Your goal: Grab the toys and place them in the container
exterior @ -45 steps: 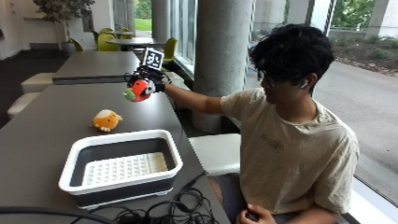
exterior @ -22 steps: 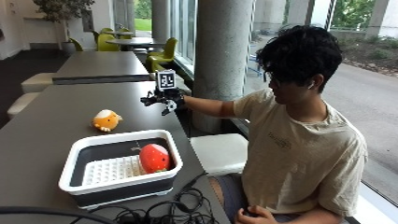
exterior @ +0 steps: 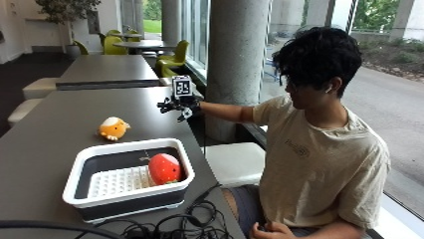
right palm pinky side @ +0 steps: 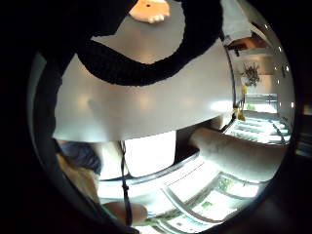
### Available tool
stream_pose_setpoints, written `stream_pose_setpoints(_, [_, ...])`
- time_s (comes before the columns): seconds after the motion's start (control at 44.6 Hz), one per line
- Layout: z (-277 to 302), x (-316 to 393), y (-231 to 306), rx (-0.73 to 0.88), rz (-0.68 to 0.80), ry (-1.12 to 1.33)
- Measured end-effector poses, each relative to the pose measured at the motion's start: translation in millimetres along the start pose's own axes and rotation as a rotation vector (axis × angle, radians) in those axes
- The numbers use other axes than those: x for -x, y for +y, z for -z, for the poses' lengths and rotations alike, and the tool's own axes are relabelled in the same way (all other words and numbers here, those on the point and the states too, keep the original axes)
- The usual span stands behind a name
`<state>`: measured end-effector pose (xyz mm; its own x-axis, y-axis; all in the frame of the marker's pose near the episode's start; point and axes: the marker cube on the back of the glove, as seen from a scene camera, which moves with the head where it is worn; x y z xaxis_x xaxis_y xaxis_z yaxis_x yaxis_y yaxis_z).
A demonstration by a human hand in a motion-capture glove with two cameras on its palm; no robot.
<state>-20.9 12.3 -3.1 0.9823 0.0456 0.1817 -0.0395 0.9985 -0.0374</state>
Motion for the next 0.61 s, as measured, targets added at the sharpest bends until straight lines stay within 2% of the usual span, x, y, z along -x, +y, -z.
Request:
stream_pose_setpoints(0.09, [-1.2,-6.4,1.8,-0.017,0.007,0.014])
stream_pose_setpoints(0.269, [-4.2,-13.6,-2.9,-0.035,0.129,0.048])
stream_pose_setpoints(0.606, [-0.6,-16.6,-4.4,-0.041,0.129,0.077])
